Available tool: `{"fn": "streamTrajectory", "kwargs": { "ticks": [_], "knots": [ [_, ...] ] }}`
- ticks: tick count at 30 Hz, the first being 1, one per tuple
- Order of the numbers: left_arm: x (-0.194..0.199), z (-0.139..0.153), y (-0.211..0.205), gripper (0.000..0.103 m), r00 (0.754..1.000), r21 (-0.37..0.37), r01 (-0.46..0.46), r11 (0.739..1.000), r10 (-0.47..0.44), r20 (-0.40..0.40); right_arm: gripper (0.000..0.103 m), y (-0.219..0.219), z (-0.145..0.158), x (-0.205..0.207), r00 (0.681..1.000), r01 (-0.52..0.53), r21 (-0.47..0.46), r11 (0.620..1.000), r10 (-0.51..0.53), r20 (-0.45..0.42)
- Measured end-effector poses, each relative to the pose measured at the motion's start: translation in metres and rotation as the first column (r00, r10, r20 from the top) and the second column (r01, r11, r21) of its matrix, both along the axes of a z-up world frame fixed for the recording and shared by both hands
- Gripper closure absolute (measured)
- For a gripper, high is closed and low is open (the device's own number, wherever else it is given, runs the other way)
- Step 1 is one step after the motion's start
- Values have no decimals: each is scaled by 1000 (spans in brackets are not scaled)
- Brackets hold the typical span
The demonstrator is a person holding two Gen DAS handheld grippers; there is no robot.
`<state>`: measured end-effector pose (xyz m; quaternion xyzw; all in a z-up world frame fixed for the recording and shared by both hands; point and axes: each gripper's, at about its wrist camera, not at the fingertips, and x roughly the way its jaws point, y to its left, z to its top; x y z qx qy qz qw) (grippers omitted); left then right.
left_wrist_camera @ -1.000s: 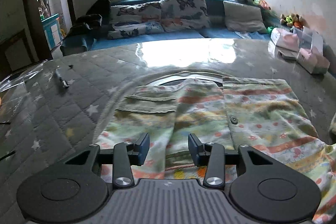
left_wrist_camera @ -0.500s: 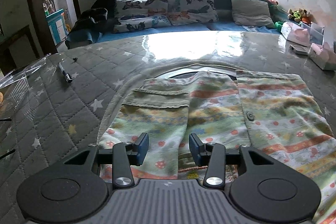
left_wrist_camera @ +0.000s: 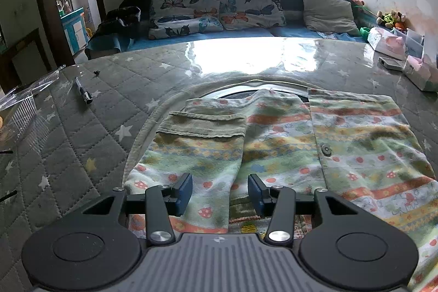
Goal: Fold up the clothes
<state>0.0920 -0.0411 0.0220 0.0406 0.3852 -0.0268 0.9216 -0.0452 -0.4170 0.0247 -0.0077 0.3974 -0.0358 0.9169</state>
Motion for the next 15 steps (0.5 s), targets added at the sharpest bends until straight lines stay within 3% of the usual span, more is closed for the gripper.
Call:
{"fn": "streamTrajectory", "kwargs": {
  "ticks": [2,7,8,11,14,15],
  "knots": [
    [0,-1,0,51,1000,-2,-2,1000,2,-4,94,-4,1,3,999,32,-14,999,-31,24],
    [-5,-2,-5,43,1000,-4,22,1000,-22,0,94,-32,10,9,982,155,55,986,-160,102],
    [-6,-3,-7,36,1000,-4,30,1000,-30,2,93,-39,12,10,976,178,71,981,-186,115],
    [-9,-6,-13,12,999,-5,52,999,-52,10,82,-53,14,11,969,205,118,972,-219,117],
    [-11,-11,-18,7,997,8,70,998,-70,15,80,-52,14,6,973,187,98,978,-198,115],
    [-11,-12,-20,4,997,14,72,997,-72,12,74,-50,14,4,976,176,83,981,-184,114]
  ]
}}
